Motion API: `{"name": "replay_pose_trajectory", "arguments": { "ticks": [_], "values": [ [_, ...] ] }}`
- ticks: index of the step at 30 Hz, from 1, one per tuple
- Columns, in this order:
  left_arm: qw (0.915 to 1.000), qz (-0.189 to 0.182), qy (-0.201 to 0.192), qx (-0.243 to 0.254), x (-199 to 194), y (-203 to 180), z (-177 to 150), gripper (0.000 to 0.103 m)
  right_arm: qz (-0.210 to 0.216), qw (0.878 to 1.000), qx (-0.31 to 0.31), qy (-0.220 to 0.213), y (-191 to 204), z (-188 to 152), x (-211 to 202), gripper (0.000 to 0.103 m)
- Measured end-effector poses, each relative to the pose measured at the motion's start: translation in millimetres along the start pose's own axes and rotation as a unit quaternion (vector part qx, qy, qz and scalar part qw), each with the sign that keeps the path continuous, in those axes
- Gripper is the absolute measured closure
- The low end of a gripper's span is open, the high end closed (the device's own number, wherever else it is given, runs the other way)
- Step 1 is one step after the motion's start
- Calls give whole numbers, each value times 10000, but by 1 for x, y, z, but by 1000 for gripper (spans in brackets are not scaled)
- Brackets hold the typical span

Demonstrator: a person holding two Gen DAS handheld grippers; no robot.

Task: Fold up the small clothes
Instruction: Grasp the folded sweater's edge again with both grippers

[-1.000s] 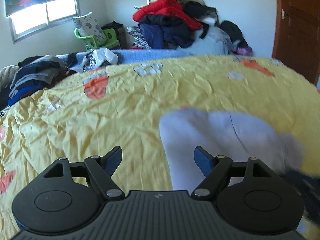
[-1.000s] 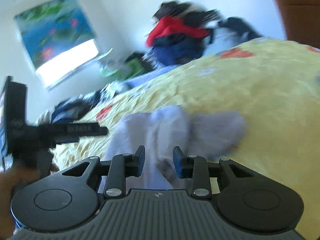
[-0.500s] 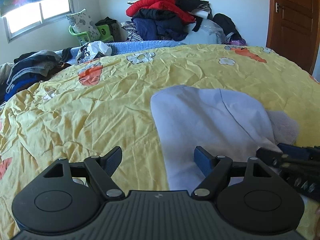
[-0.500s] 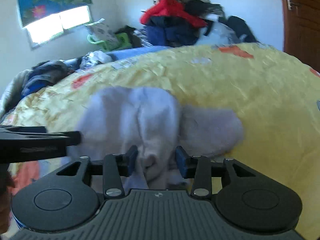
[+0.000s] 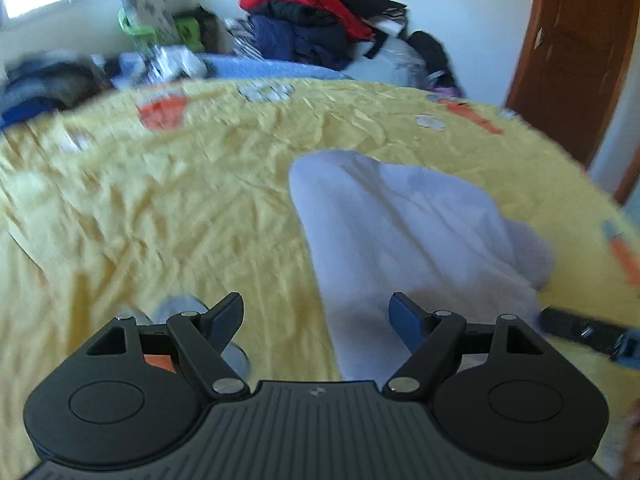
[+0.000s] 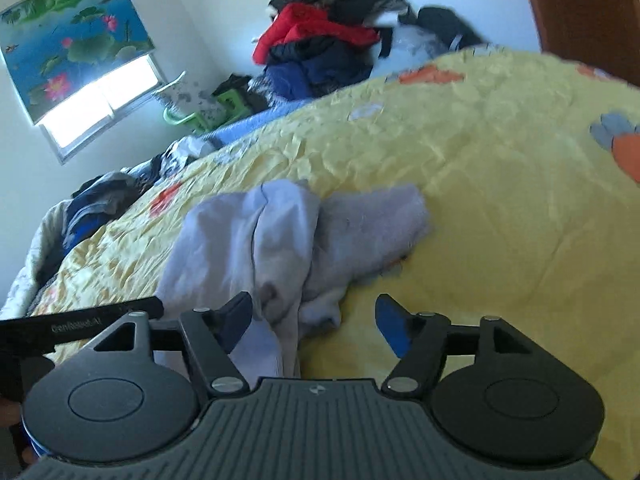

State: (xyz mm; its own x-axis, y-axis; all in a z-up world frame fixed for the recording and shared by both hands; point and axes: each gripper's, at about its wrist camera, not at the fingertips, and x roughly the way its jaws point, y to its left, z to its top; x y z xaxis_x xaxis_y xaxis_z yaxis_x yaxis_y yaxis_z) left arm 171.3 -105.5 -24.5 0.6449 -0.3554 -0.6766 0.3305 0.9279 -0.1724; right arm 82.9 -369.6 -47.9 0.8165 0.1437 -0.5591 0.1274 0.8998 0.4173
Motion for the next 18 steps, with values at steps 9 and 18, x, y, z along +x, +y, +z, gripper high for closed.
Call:
{"name": "replay_pose_trajectory", "arguments": {
  "ticks": [9, 18],
  "values": [
    [9797, -1447, 447, -1316, 33, 36, -1, 23, 789, 9952, 247, 514, -5, -5, 17, 29],
    [9588, -2052, 221, -1951, 61, 40, 6, 23, 1155, 9919, 492, 206, -2, 17, 68, 31]
  ]
}}
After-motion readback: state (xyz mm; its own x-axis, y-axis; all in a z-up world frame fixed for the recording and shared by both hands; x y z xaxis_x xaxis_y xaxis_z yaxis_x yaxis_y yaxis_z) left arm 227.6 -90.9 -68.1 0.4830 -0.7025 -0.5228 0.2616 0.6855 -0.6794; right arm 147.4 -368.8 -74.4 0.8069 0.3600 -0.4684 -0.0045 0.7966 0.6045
